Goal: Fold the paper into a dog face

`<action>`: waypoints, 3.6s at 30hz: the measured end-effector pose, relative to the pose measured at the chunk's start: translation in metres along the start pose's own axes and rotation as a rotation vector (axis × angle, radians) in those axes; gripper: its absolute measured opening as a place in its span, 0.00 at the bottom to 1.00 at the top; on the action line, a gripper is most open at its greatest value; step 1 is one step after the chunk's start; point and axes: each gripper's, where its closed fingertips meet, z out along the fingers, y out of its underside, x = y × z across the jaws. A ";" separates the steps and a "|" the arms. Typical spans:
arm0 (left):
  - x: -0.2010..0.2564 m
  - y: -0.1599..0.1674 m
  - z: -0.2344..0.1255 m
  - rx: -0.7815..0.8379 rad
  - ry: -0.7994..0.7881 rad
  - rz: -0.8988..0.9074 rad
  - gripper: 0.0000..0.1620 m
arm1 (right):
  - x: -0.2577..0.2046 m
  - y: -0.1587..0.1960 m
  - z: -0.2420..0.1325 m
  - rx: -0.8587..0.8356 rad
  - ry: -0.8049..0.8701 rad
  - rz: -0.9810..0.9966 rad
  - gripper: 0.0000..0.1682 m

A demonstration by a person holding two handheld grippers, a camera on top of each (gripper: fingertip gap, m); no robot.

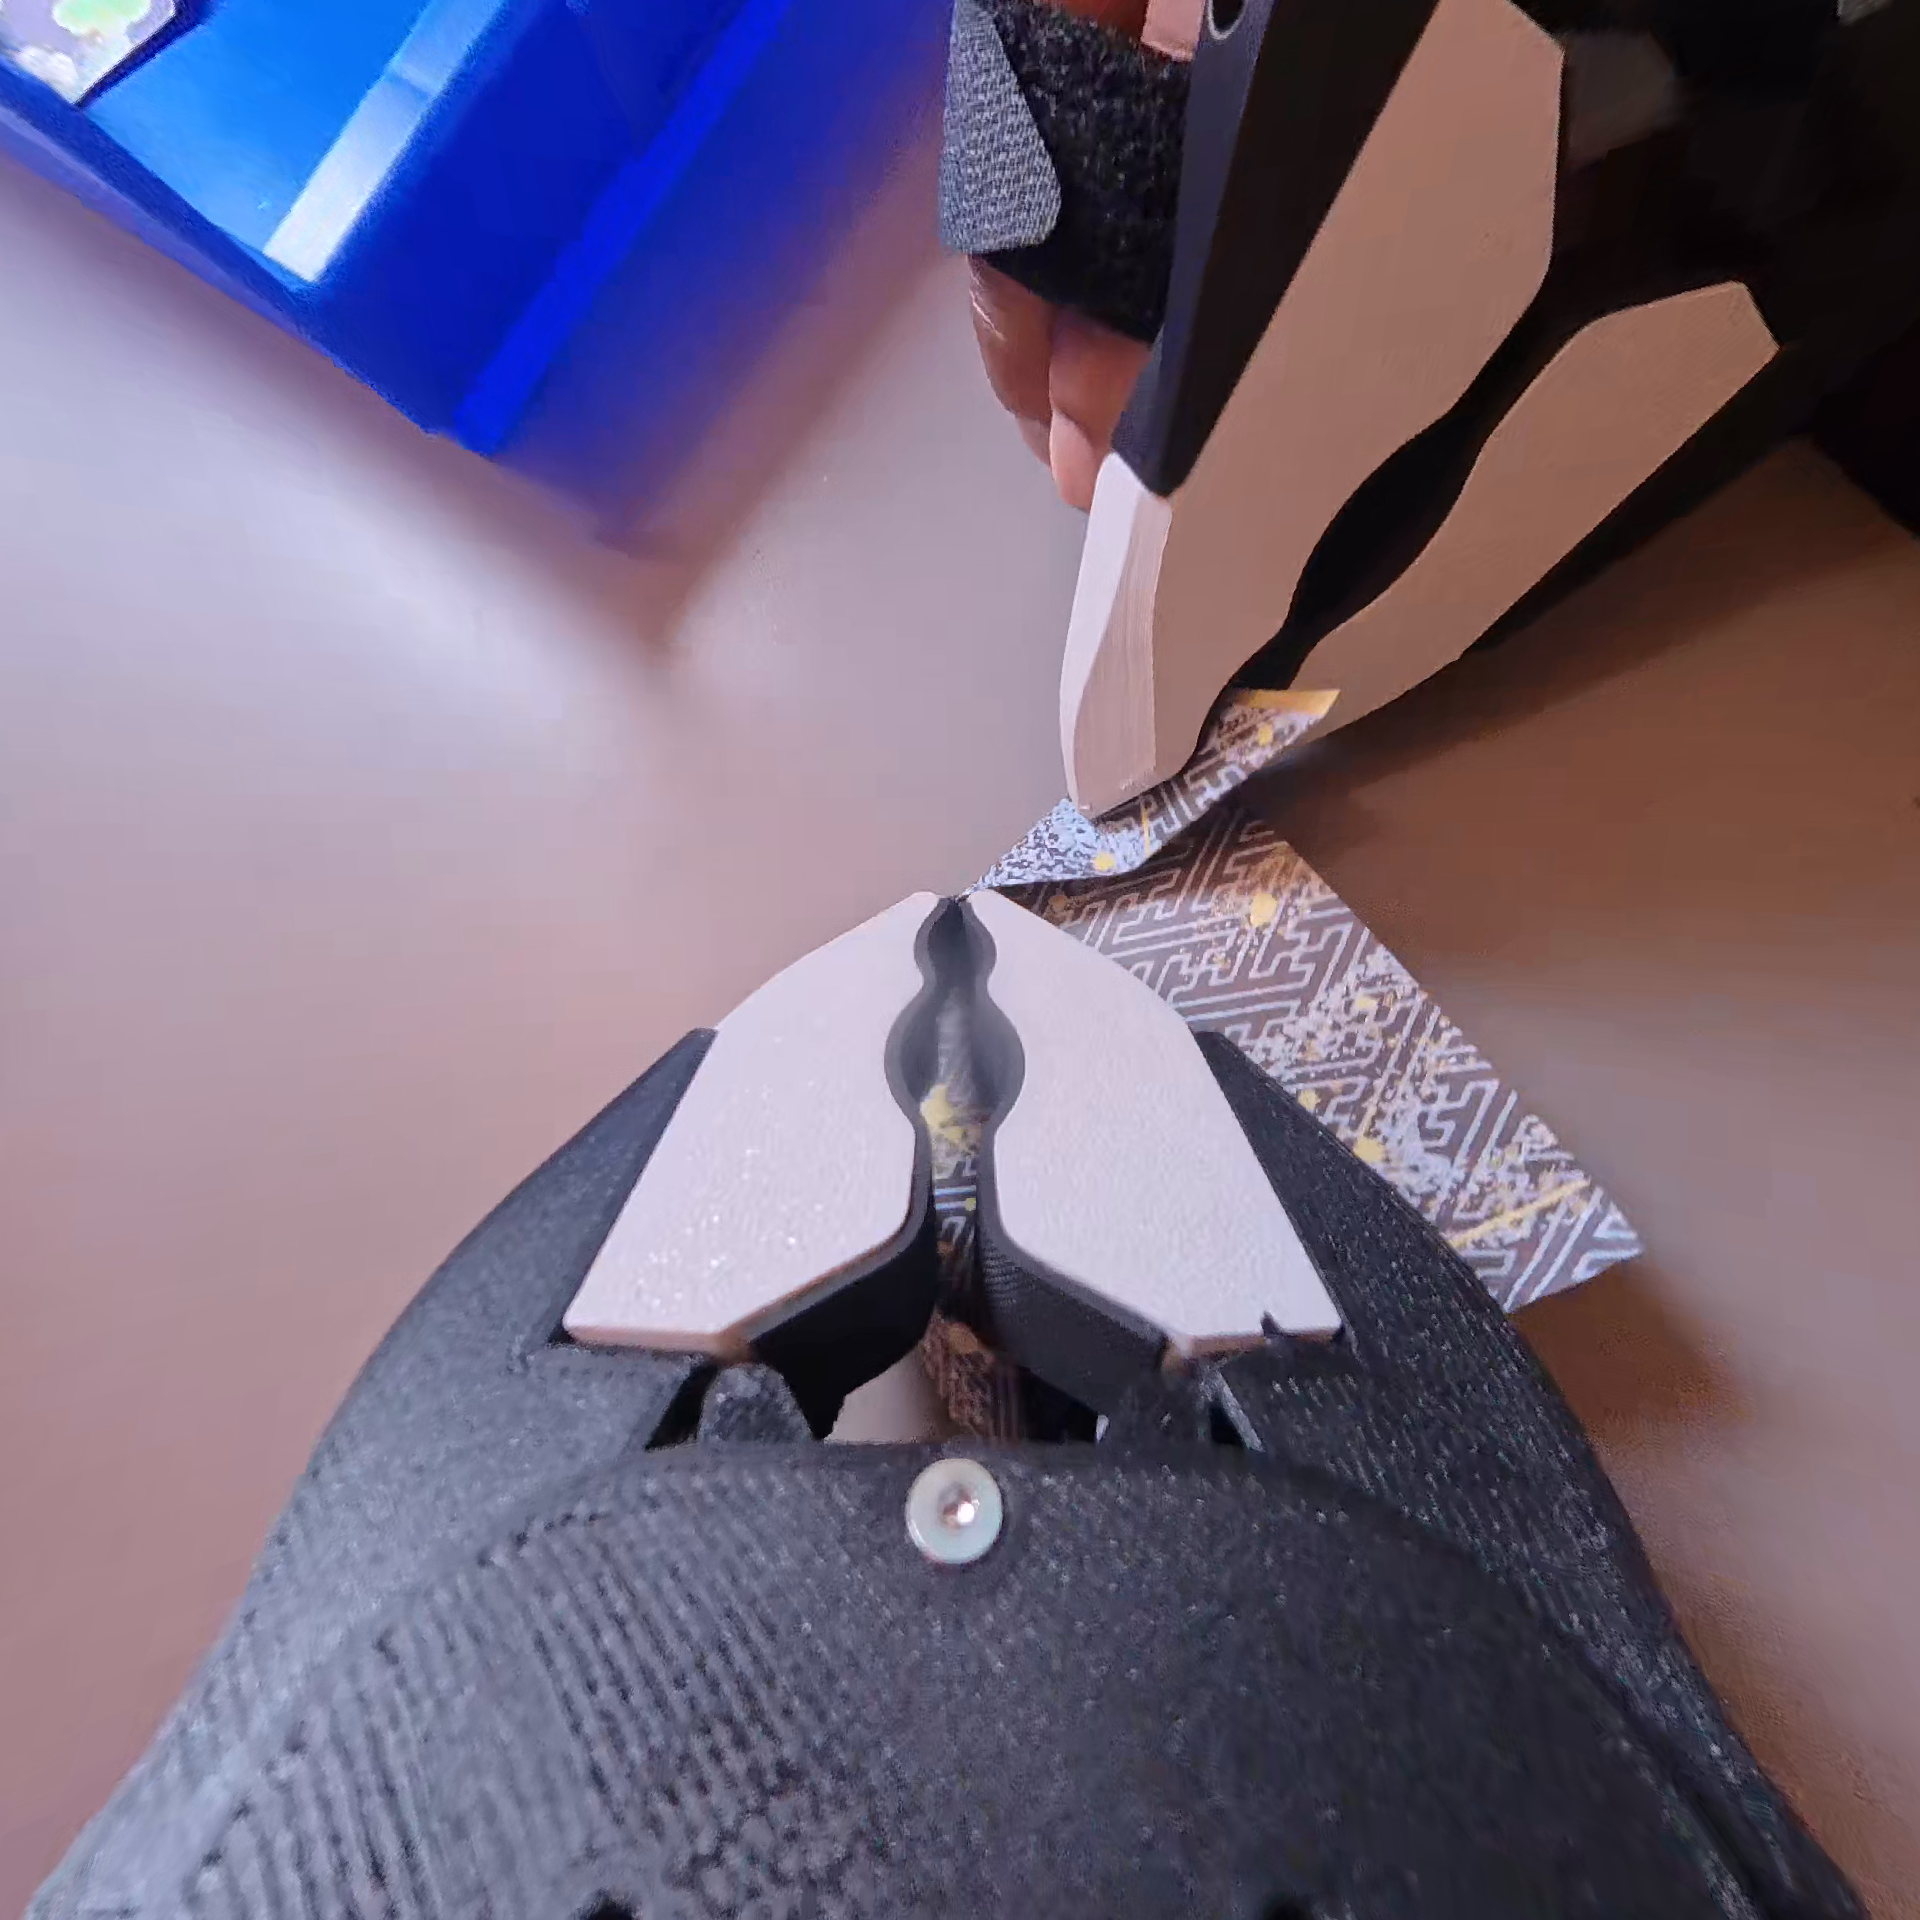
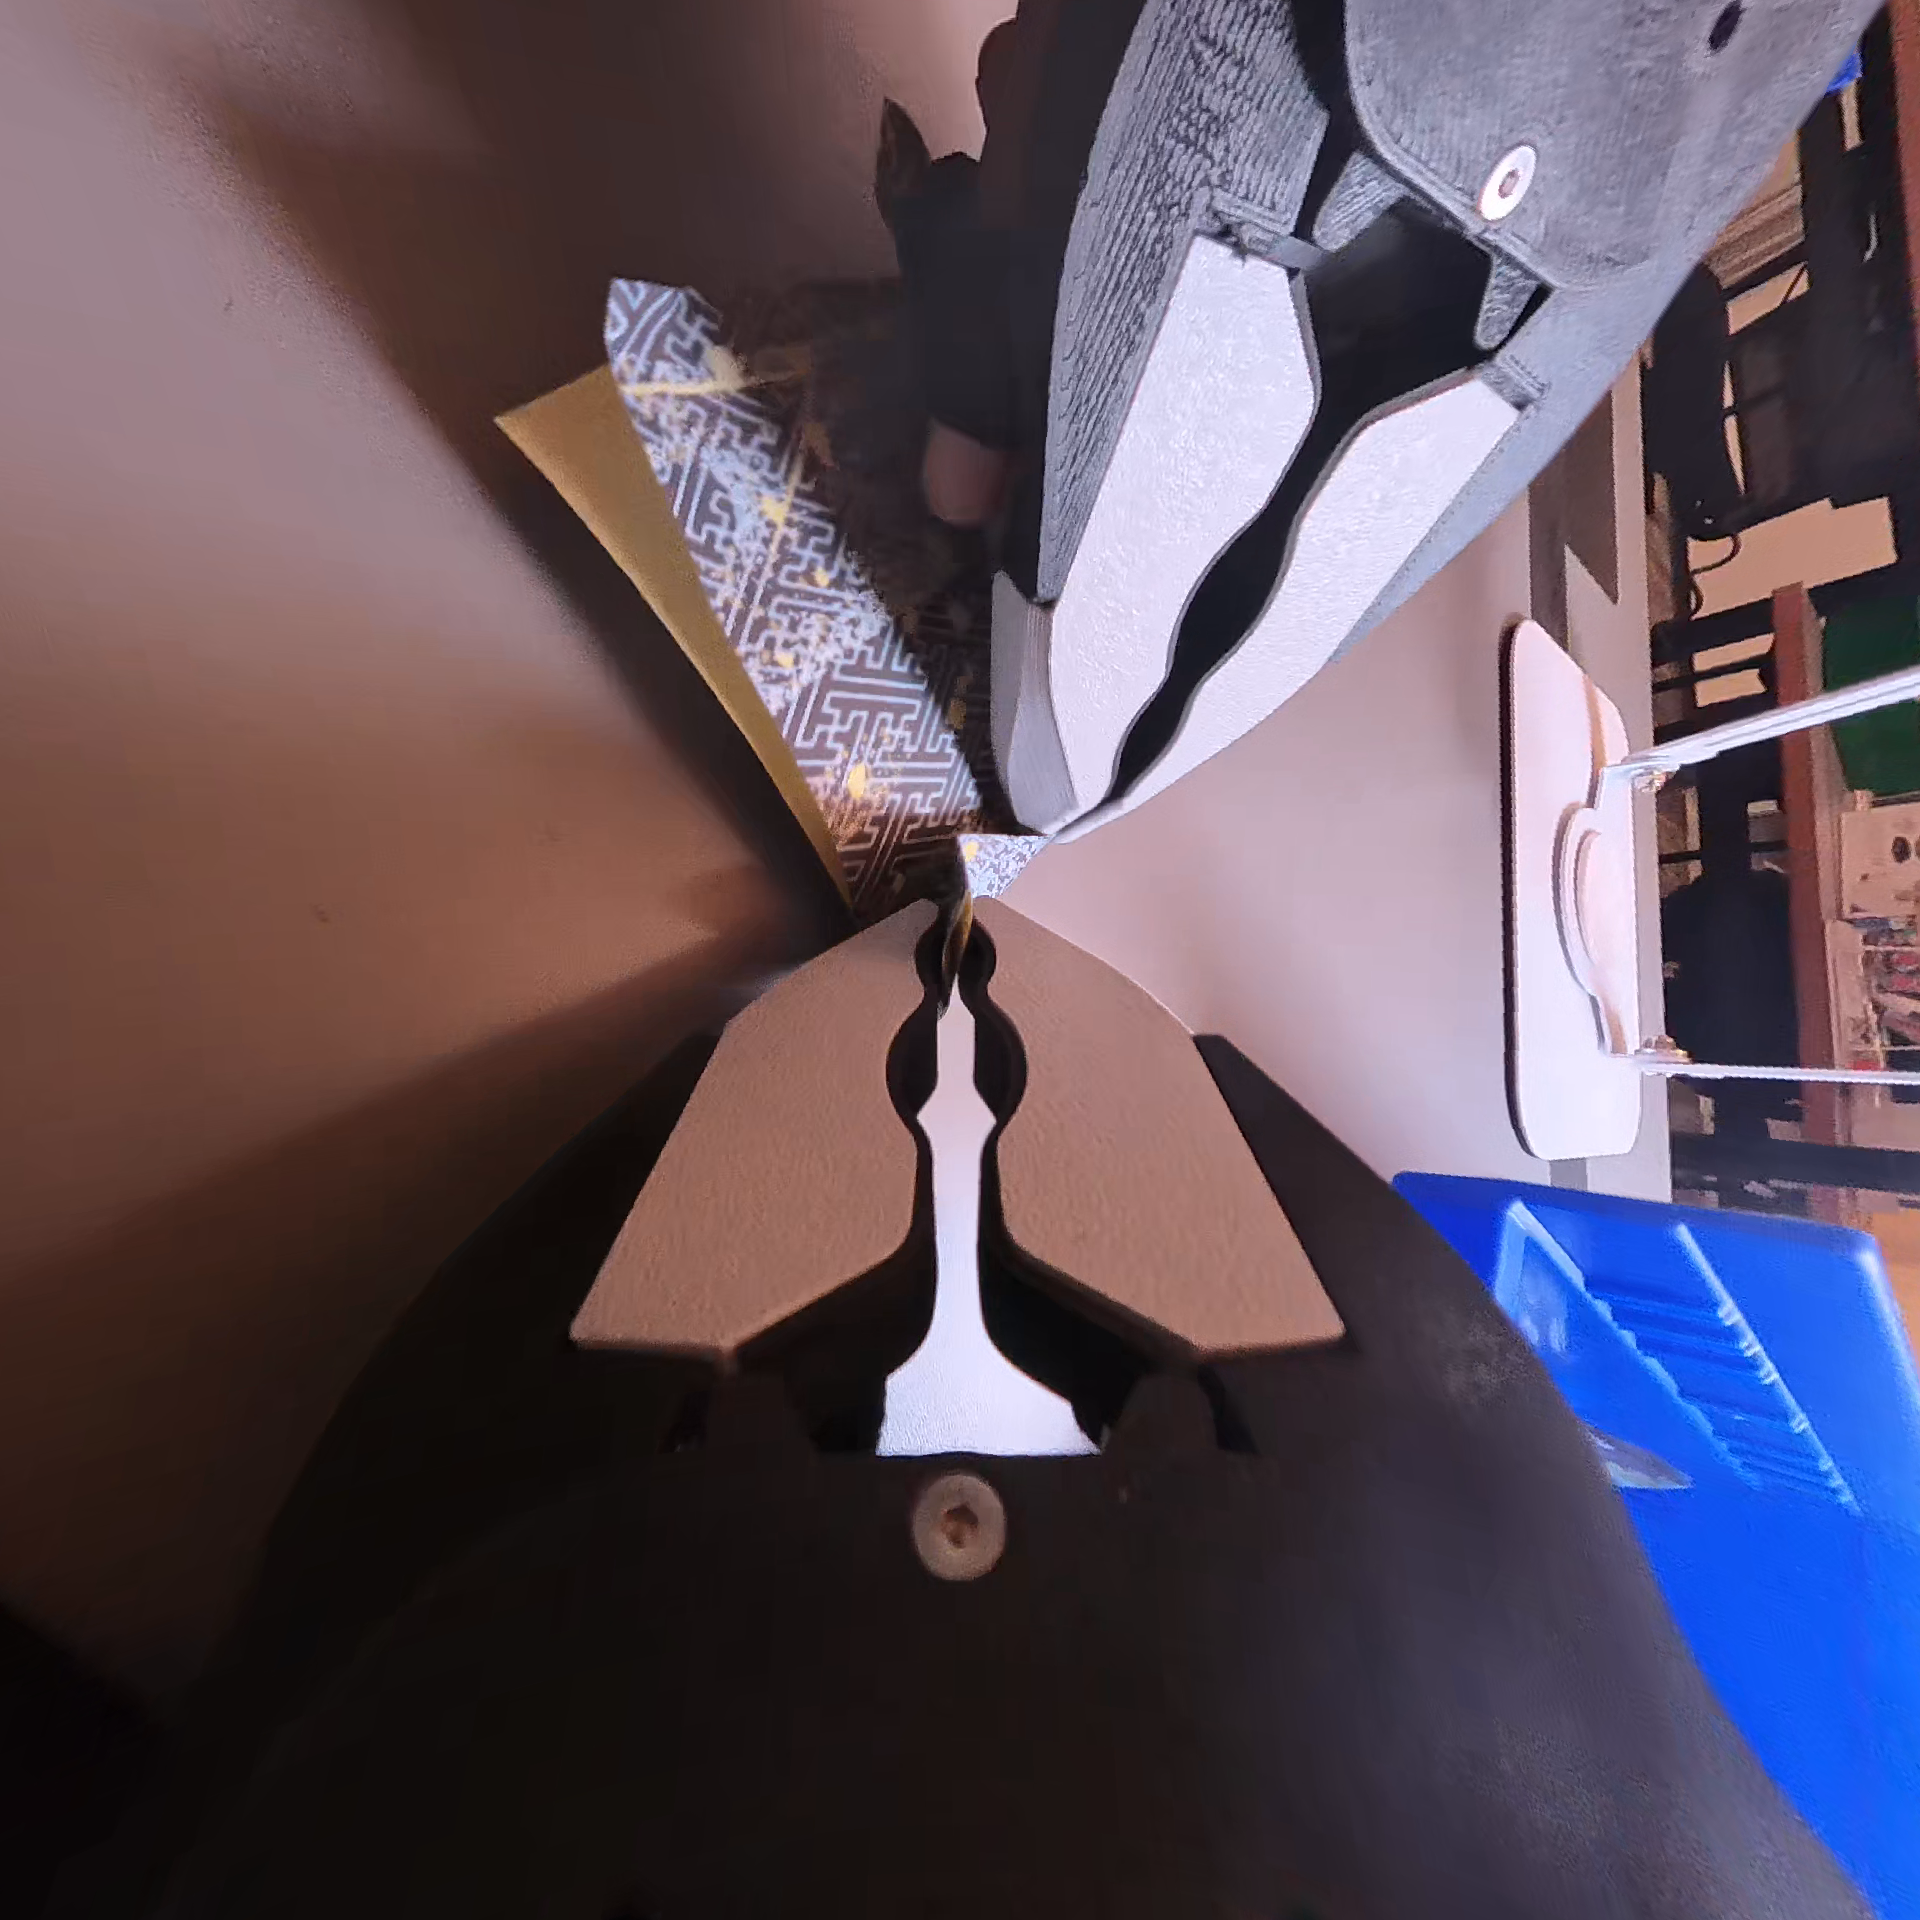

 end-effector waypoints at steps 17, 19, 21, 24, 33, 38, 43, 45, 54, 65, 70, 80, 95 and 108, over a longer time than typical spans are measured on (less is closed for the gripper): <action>0.004 0.002 -0.002 -0.013 -0.016 -0.059 0.00 | -0.017 -0.015 -0.003 -0.071 -0.202 0.196 0.02; 0.005 0.003 -0.003 -0.009 0.009 -0.068 0.00 | -0.018 -0.015 -0.003 -0.086 -0.237 0.171 0.01; 0.005 0.004 -0.004 -0.013 0.028 -0.066 0.00 | -0.019 -0.015 -0.003 -0.078 -0.279 0.177 0.00; 0.007 0.002 -0.011 0.013 0.068 -0.057 0.00 | -0.020 -0.015 -0.003 -0.059 -0.317 0.185 0.00; 0.004 -0.022 -0.025 0.135 0.174 -0.111 0.00 | -0.020 -0.015 -0.003 -0.035 -0.331 0.193 0.00; 0.007 -0.004 -0.005 0.007 0.141 -0.012 0.00 | -0.020 -0.015 -0.003 -0.035 -0.326 0.158 0.00; 0.008 0.001 -0.001 -0.022 0.069 0.067 0.00 | -0.020 -0.015 -0.004 -0.023 -0.290 0.133 0.00; 0.008 0.001 -0.002 -0.017 0.038 0.093 0.00 | -0.019 -0.013 -0.005 -0.016 -0.265 0.129 0.00; 0.010 0.001 -0.003 0.012 -0.021 0.110 0.00 | 0.002 -0.023 -0.042 0.197 -0.407 0.520 0.06; 0.011 0.001 -0.003 0.039 -0.022 0.093 0.00 | 0.004 -0.017 0.007 0.063 -0.224 0.231 0.00; 0.011 0.001 -0.003 0.044 -0.012 0.093 0.00 | -0.002 -0.013 0.011 0.058 -0.155 0.067 0.00; 0.011 0.001 -0.004 0.053 -0.011 0.110 0.00 | 0.000 -0.012 0.012 0.073 -0.121 -0.091 0.00; 0.020 0.008 -0.010 0.058 0.012 0.178 0.00 | 0.001 -0.010 0.012 0.053 -0.183 0.143 0.00; 0.020 0.009 -0.010 -0.041 0.111 -0.040 0.01 | 0.000 -0.007 0.013 -0.044 -0.456 0.545 0.00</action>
